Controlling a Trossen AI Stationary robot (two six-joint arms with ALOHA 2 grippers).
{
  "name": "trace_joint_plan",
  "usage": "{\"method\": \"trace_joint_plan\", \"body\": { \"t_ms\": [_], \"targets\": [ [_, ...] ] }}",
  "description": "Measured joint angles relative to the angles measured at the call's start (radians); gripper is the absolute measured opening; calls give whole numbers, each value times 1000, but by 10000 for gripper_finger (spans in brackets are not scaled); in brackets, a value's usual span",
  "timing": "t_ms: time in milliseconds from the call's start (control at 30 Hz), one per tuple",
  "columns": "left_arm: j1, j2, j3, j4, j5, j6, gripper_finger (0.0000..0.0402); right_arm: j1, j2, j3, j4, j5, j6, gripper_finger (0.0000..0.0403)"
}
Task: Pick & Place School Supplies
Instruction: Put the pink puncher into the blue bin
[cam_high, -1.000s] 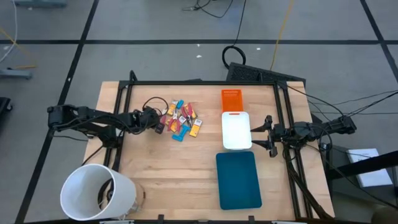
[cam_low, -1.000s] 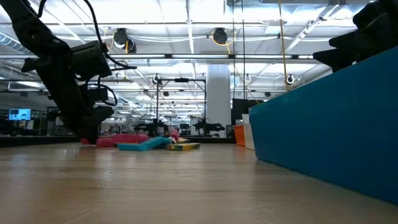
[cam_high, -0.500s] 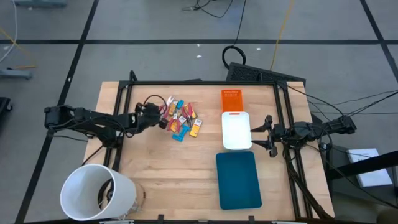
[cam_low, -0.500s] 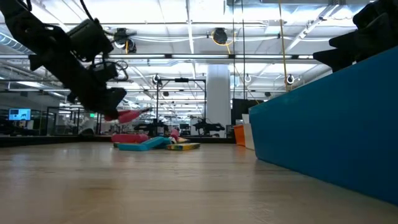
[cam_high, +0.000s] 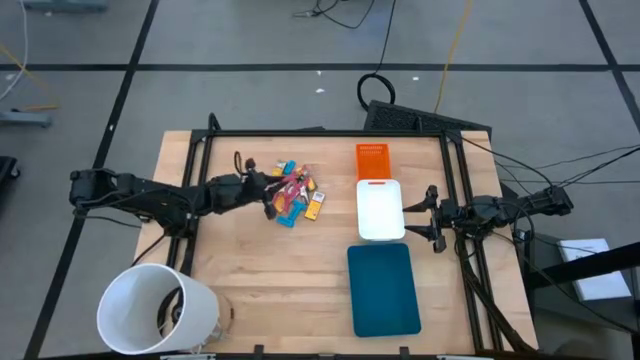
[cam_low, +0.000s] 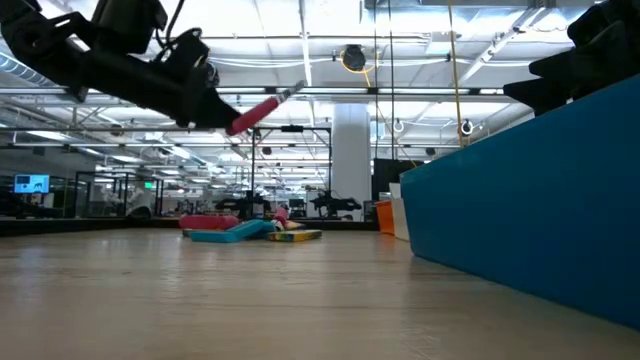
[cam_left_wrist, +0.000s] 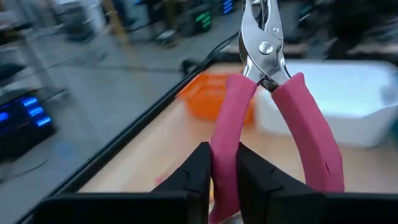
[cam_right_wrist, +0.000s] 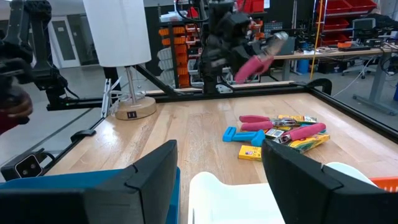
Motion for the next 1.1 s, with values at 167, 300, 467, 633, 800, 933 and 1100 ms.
{"method": "trace_joint_plan", "body": {
  "t_ms": [167,300,467,633,800,933,1100],
  "targets": [
    [-8,0,0,43,152,-22,45,0,0,0,0,0,0,226],
    [-34,0,0,86,167,-20,51,0,0,0,0,0,0,226],
    [-72,65,1,204,174,18,48,0,0,0,0,0,0,226],
    [-80,203,3,399,198,29,45,0,0,0,4,0,0,226],
    [-90,336,87,431,197,11,55,0,2,-1,96,-1,8,226],
    [-110,453,202,401,226,29,44,2,2,-1,187,1,84,226],
    [-130,567,347,330,239,102,48,2,2,-1,219,1,101,226]
  ]
}}
